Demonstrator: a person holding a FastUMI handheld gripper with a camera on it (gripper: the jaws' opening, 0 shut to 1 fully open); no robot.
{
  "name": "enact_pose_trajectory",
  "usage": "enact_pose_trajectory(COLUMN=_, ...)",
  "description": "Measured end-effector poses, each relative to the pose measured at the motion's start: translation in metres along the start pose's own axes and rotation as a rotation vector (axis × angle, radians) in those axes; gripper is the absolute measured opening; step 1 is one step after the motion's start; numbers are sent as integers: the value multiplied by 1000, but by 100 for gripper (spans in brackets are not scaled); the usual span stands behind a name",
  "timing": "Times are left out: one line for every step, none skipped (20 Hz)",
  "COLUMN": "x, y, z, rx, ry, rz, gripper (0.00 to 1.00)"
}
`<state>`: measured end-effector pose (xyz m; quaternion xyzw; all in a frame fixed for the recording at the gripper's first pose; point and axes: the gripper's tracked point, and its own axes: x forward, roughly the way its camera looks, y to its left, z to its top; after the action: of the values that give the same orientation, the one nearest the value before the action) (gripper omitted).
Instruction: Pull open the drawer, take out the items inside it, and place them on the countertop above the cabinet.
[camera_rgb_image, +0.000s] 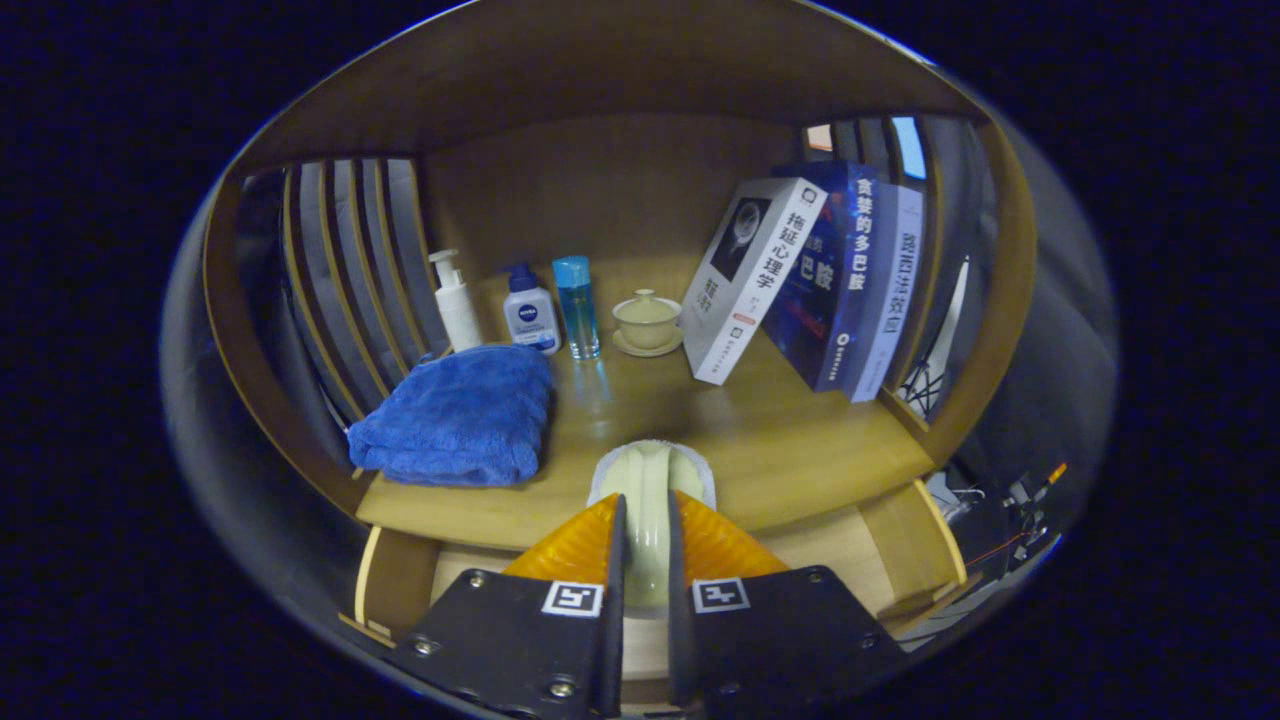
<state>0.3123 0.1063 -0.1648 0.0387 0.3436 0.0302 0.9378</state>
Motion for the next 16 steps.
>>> enact_pose_trajectory(x=6, y=-1, z=-1, rx=-8, ry=11, rz=2, gripper=18)
enact_pose_trajectory(x=12, y=0, z=-1, rx=-11, ry=19, rz=7, gripper=19)
enact_pose_trajectory(x=18, y=1, z=-3, rx=-13, ry=25, rz=16, gripper=19)
enact_pose_trajectory(x=26, y=2, z=-5, rx=-11, ry=32, rz=22, gripper=19)
enact_pose_trajectory(x=30, y=3, z=0, rx=3, ry=11, rz=36, gripper=18)
enact_pose_trajectory(x=36, y=5, z=3, rx=18, ry=2, rz=37, gripper=19)
enact_pose_trajectory(x=39, y=4, z=4, rx=24, ry=-1, rz=40, gripper=18)
enact_pose_trajectory(x=43, y=3, z=8, rx=31, ry=-13, rz=39, gripper=19)
enact_pose_trajectory(x=47, y=3, z=11, rx=33, ry=-22, rz=39, gripper=18)
enact_pose_trajectory(x=52, y=4, z=13, rx=35, ry=-36, rz=39, gripper=18)
enact_pose_trajectory(x=56, y=5, z=16, rx=37, ry=-45, rz=43, gripper=19)
enact_pose_trajectory(x=60, y=5, z=18, rx=41, ry=-55, rz=44, gripper=19)
enact_pose_trajectory(x=64, y=5, z=20, rx=45, ry=-64, rz=45, gripper=19)
enact_pose_trajectory(x=68, y=6, z=23, rx=46, ry=-76, rz=45, gripper=19)
enact_pose_trajectory(x=71, y=6, z=25, rx=46, ry=-85, rz=48, gripper=19)
enact_pose_trajectory(x=74, y=6, z=26, rx=45, ry=-94, rz=52, gripper=19)
